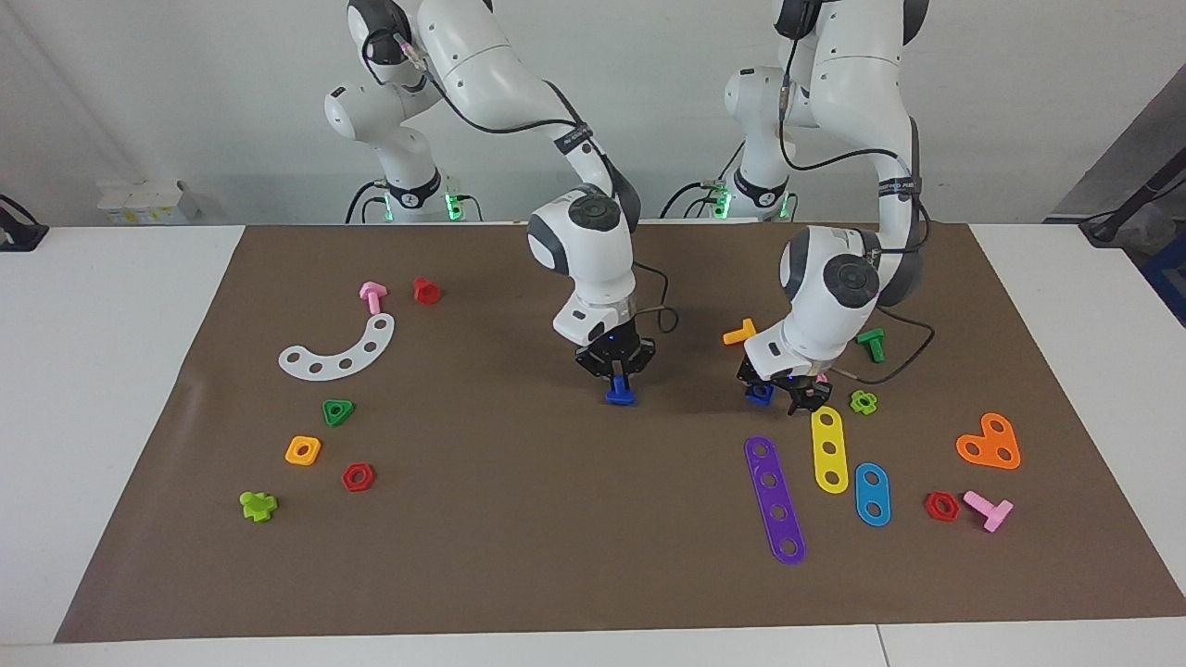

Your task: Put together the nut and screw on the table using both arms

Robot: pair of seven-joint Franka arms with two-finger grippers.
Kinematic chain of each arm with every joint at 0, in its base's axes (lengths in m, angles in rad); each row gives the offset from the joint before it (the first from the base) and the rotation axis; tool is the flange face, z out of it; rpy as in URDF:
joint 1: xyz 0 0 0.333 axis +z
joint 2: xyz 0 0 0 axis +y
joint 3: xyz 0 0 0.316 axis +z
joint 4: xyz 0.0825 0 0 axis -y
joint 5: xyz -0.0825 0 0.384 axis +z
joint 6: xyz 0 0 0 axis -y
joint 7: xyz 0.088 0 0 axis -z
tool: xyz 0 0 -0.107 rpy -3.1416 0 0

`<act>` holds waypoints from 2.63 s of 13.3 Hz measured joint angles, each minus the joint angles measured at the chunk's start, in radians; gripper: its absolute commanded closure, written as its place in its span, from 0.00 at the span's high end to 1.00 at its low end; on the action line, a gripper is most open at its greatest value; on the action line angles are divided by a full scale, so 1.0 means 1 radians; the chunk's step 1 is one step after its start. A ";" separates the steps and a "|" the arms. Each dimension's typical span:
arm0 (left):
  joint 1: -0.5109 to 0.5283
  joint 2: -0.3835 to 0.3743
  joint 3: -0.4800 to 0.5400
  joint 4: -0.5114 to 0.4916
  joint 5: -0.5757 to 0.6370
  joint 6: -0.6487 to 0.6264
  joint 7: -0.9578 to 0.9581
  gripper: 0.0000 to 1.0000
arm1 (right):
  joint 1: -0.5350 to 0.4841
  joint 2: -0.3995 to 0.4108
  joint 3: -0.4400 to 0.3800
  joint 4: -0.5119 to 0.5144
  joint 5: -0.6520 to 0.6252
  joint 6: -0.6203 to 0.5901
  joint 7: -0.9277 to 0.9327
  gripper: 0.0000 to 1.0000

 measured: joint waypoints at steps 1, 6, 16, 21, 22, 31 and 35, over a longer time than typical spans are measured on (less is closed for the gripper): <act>-0.001 -0.001 0.000 -0.007 0.000 0.000 0.003 0.77 | 0.003 0.005 0.000 0.000 0.000 0.004 0.000 1.00; -0.018 -0.004 -0.002 -0.020 0.000 0.000 0.010 0.54 | -0.056 -0.105 -0.028 0.041 -0.005 -0.123 0.000 1.00; -0.019 -0.014 0.008 -0.012 0.000 -0.001 0.007 0.18 | -0.538 -0.507 -0.036 0.060 -0.017 -0.663 -0.401 1.00; -0.027 -0.009 0.006 0.141 -0.040 -0.133 -0.231 0.13 | -0.660 -0.530 -0.035 0.196 -0.020 -0.956 -0.509 1.00; -0.042 -0.005 0.005 0.169 -0.055 -0.152 -0.293 0.13 | -0.675 -0.531 -0.035 0.215 -0.034 -0.997 -0.537 1.00; -0.265 0.097 -0.001 0.367 -0.085 -0.225 -0.757 0.13 | -0.684 -0.539 -0.025 0.193 -0.061 -1.029 -0.562 1.00; -0.310 0.134 -0.001 0.385 -0.085 -0.225 -0.810 0.13 | -0.683 -0.540 -0.021 0.195 -0.061 -1.030 -0.560 1.00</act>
